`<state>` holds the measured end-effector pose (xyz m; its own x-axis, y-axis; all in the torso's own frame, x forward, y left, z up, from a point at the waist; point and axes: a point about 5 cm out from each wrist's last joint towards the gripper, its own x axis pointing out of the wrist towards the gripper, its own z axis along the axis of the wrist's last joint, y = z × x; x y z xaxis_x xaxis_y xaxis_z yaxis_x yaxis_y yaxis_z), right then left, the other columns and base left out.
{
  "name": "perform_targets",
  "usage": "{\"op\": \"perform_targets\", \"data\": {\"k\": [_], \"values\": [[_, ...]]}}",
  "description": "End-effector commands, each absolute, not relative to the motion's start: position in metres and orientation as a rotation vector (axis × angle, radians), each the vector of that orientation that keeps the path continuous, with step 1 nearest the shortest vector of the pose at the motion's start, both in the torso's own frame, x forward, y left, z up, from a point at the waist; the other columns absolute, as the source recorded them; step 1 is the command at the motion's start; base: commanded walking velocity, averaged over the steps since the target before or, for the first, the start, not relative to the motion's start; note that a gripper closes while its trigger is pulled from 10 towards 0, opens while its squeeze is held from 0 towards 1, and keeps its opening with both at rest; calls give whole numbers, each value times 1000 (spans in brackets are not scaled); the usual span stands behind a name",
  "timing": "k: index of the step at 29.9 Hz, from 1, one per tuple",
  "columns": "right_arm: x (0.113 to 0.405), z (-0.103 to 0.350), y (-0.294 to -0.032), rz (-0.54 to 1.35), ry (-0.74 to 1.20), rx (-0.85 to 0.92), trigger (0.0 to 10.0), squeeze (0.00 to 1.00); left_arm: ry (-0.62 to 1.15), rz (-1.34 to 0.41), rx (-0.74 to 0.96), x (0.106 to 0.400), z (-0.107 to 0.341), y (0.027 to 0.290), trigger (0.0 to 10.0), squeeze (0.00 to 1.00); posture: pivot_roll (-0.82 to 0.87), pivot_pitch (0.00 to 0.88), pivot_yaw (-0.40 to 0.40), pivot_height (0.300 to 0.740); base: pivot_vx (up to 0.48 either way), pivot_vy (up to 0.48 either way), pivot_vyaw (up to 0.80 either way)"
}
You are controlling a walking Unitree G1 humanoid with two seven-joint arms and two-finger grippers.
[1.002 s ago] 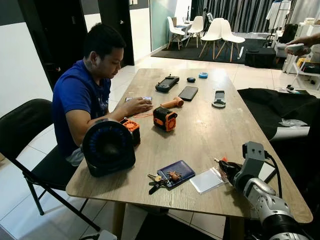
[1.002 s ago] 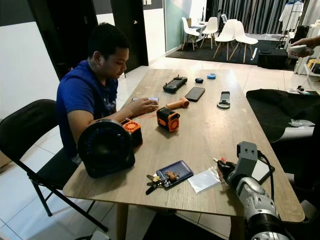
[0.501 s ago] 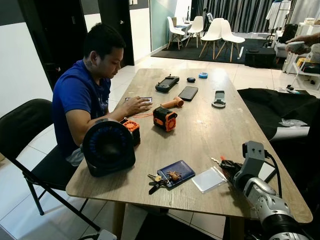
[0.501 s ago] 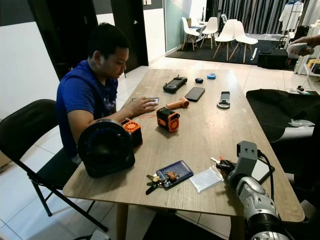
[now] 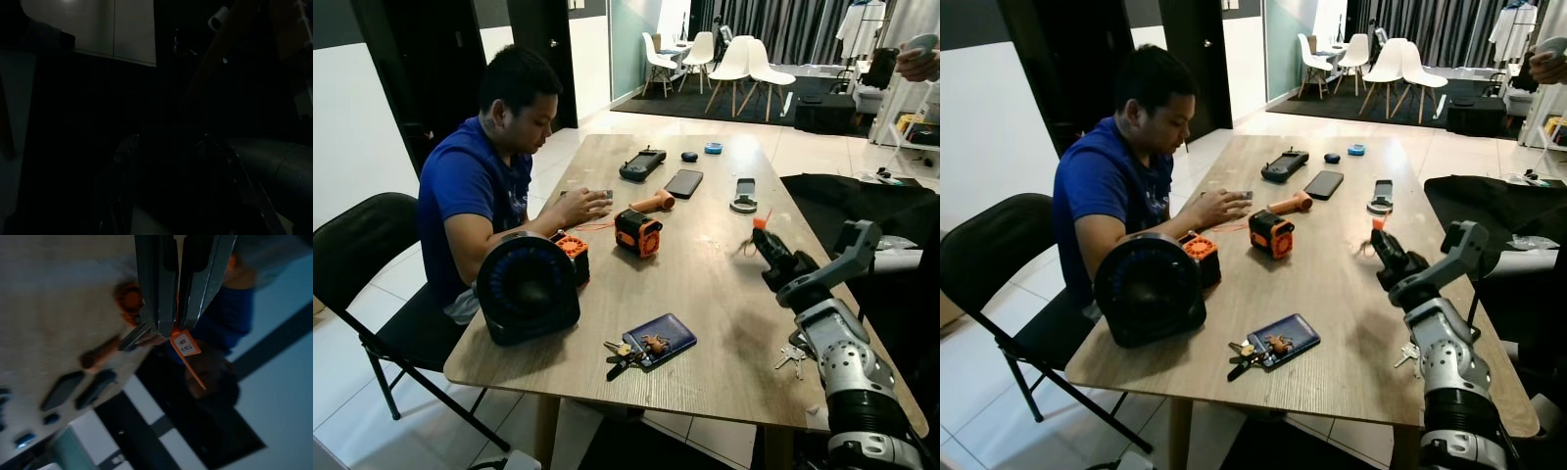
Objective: Hang keys on a hook
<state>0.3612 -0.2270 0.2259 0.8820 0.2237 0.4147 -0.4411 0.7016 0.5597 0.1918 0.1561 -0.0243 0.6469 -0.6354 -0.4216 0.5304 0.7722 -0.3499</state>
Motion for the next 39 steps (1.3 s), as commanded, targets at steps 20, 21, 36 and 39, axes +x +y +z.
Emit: {"op": "perform_targets", "data": {"k": [20,21,36,39], "values": [[324,230,-173,856,-247,766,1922,0,570,-755,-213,184,-18,172,10000,0,62,68,29,740,0,0,0],[318,227,-167,909,-217,772,1529,0,570,-784,-203,182,-16,173,10000,0,62,68,28,740,0,0,0],[251,197,-127,1333,103,777,0,0,598,-823,-155,177,-21,174,10000,0,58,64,27,740,0,0,0],[242,194,-127,1359,136,777,0,0,604,-819,-143,176,-23,174,10000,0,58,63,27,740,0,0,0]]}}
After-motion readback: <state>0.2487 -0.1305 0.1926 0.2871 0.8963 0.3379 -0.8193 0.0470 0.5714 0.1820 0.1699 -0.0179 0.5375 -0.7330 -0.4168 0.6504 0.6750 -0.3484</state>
